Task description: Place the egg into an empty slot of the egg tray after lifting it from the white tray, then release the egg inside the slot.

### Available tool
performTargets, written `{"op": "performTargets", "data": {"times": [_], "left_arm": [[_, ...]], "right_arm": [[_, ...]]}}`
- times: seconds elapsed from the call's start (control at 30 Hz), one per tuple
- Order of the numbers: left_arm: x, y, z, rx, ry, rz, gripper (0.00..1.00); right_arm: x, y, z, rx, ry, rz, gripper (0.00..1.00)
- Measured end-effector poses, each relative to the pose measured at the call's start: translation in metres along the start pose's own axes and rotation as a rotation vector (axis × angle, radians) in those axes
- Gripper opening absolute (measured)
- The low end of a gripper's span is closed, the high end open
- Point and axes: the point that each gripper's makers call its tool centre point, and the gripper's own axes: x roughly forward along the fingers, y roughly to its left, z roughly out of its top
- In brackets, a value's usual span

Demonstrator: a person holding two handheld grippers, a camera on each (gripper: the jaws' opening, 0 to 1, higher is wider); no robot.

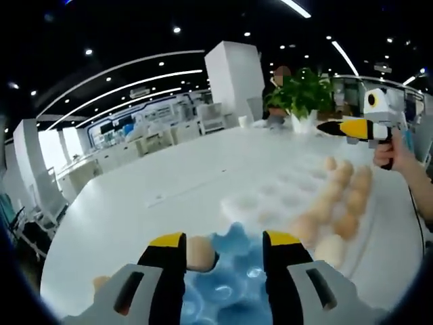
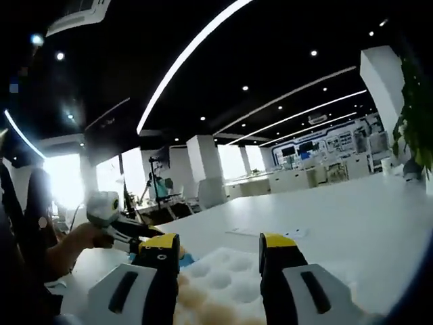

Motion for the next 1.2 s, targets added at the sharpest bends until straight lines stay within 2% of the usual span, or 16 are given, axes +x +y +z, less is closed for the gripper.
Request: {"op": "performTargets", "data": {"times": [0.23,0.33,0.43,0.53,0.67,0.73,0.8,0.83,0.87,0.93,0.97,1.07,1.13,1.2], "left_arm": [[-0.004,-0.016,0.009,-0.008,-0.032,-0.062,0.5],[-0.003,-0.024,0.011,-0.021,-0.039,-0.093,0.5],[0.002,-0.027,0.011,-0.02,-0.035,-0.104,0.51],[0.001,-0.03,0.008,-0.027,-0.029,-0.109,0.51],[0.001,-0.033,0.008,-0.033,-0.031,-0.115,0.52],[0.002,-0.035,0.008,-0.033,-0.032,-0.12,0.52],[0.001,-0.036,0.009,-0.029,-0.037,-0.12,0.52],[0.001,-0.036,0.01,-0.024,-0.042,-0.12,0.52],[0.001,-0.038,0.009,-0.02,-0.041,-0.123,0.52],[0.0,-0.042,0.007,-0.024,-0.033,-0.137,0.52],[0.0,-0.043,0.005,-0.028,-0.035,-0.14,0.52],[-0.002,-0.045,0.002,-0.04,-0.034,-0.147,0.52],[-0.002,-0.047,0.001,-0.045,-0.035,-0.149,0.52],[-0.003,-0.05,-0.001,-0.045,-0.031,-0.155,0.53]], "right_arm": [[-0.016,-0.024,-0.014,-0.088,0.124,-0.077,0.49],[-0.025,-0.042,-0.017,-0.093,0.142,-0.117,0.48],[-0.027,-0.05,-0.019,-0.061,0.144,-0.136,0.47],[-0.033,-0.056,-0.027,-0.086,0.196,-0.16,0.46],[-0.04,-0.067,-0.029,-0.1,0.245,-0.157,0.45],[-0.043,-0.066,-0.036,-0.127,0.295,-0.143,0.45],[-0.045,-0.067,-0.04,-0.193,0.35,-0.107,0.45],[-0.048,-0.066,-0.048,-0.231,0.41,-0.075,0.45],[-0.05,-0.065,-0.051,-0.247,0.442,-0.055,0.45],[-0.051,-0.074,-0.053,-0.279,0.484,-0.052,0.43],[-0.054,-0.073,-0.054,-0.273,0.479,-0.055,0.43],[-0.052,-0.077,-0.066,-0.259,0.562,0.014,0.42],[-0.046,-0.088,-0.068,-0.257,0.584,0.03,0.41],[-0.045,-0.087,-0.068,-0.247,0.604,0.058,0.41]]}}
